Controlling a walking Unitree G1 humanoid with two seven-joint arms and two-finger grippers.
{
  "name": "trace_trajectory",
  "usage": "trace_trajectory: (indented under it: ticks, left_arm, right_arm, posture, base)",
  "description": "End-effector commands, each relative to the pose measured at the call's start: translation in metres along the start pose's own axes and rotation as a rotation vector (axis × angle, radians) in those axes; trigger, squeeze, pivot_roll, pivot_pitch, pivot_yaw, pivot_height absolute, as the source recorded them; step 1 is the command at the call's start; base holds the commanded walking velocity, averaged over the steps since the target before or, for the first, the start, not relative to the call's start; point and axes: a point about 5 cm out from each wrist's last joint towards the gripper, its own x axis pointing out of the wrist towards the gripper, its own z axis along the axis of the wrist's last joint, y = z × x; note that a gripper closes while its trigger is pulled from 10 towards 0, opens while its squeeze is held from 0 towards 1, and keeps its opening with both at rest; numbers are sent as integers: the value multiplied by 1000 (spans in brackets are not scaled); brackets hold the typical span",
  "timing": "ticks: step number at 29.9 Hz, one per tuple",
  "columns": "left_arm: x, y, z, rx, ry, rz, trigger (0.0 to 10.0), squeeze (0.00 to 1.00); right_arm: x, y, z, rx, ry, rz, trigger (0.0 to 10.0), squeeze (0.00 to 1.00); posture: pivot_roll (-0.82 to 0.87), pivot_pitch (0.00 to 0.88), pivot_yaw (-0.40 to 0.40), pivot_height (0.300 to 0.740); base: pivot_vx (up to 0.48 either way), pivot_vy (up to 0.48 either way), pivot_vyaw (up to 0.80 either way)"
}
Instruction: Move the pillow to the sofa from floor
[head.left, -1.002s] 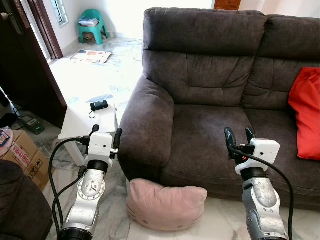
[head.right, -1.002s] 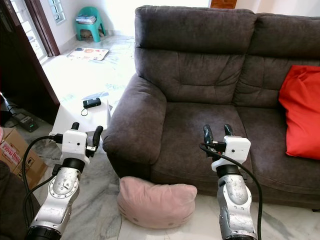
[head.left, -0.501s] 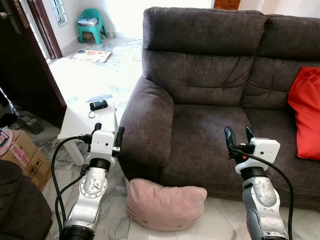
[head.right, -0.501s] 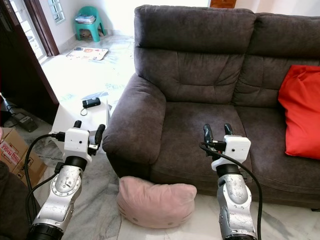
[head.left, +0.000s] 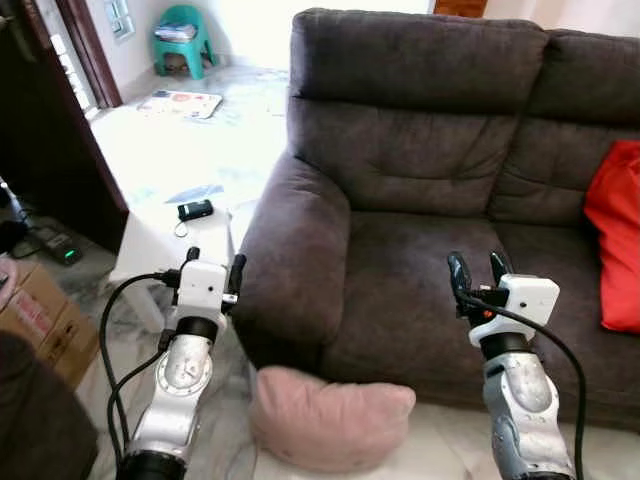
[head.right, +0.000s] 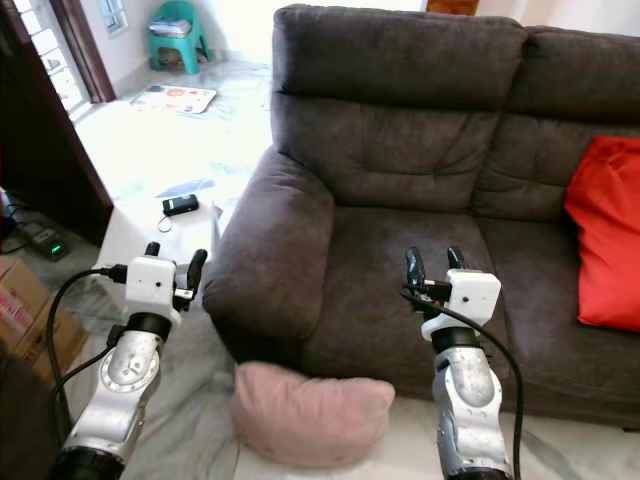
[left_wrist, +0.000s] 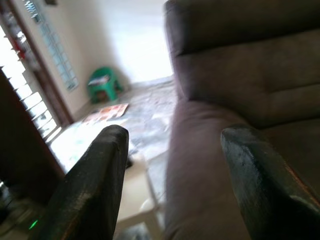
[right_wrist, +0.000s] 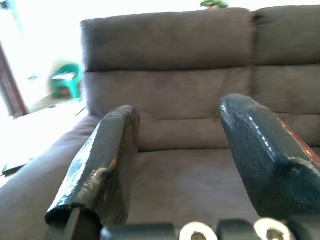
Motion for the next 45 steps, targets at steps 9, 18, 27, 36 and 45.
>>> trace_trajectory:
  ticks: [9, 18, 27, 36, 45]
  left_arm:
    - [4, -12, 6, -11, -26, -53, 10000, 0]
    - [-1, -15, 4, -16, -24, -77, 10000, 0]
    - [1, -3, 8, 1, -45, 17, 10000, 0]
    - [0, 3, 6, -1, -34, 58, 10000, 0]
    - [0, 4, 6, -7, -34, 72, 10000, 0]
  right_arm:
    - [0, -4, 1, 1, -1, -5, 10000, 0]
    - [-2, -7, 1, -2, 1, -12, 10000, 0]
    - [-2, -7, 5, 3, -17, -8, 10000, 0]
    - [0, -4, 4, 2, -11, 1, 10000, 0]
    - [0, -1, 2, -22, 6, 15, 10000, 0]
  posture:
    - [-11, 0, -36, 739]
    - [-15, 0, -39, 739]
    - [-16, 0, -41, 739]
    - [-14, 0, -42, 739]
    - [-14, 0, -41, 739]
  base:
    - [185, 0, 0]
    - [0, 0, 0]
    - [0, 0, 0]
    - [0, 0, 0]
    - [0, 0, 0]
